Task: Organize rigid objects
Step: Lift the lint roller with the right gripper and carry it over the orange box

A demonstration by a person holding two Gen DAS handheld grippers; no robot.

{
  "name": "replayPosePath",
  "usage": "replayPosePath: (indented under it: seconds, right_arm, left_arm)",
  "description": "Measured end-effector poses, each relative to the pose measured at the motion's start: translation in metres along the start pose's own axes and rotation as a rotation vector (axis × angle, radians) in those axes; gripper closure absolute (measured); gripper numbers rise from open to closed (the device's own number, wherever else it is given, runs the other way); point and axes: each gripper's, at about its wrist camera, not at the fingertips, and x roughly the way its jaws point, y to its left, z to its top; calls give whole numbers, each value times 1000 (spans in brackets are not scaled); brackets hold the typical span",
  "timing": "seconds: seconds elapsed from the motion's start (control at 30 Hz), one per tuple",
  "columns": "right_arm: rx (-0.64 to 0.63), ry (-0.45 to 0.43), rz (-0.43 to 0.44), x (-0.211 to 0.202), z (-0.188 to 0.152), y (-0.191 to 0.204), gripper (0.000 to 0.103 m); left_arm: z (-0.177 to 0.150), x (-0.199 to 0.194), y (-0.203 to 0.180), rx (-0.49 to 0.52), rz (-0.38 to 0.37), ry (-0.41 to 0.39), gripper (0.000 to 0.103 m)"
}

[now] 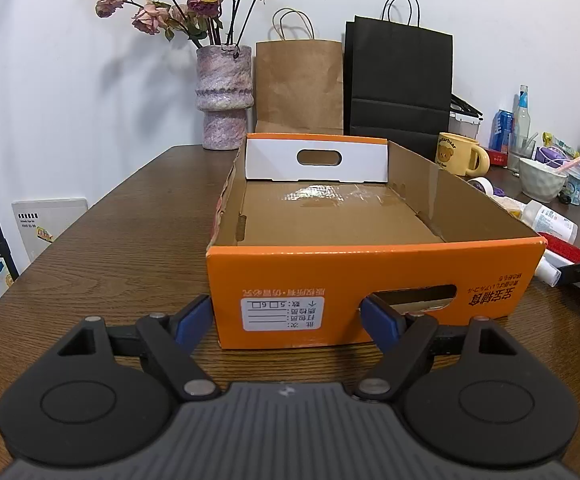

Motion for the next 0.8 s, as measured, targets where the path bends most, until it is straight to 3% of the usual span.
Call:
replayPosePath:
  seconds: [0.37,0.57,0.8]
  right_arm:
    - [-36,-170,-28,-63,18,18,48]
    - [-85,-230,54,-82,47,33,48]
    - [-211,-204,214,-57,91,75,48]
  left_arm:
    - [0,0,0,0,-1,-1,22]
    - [-1,0,0,-1,-2,-2,22]
    - [-1,0,1,-3,-3,-2,22]
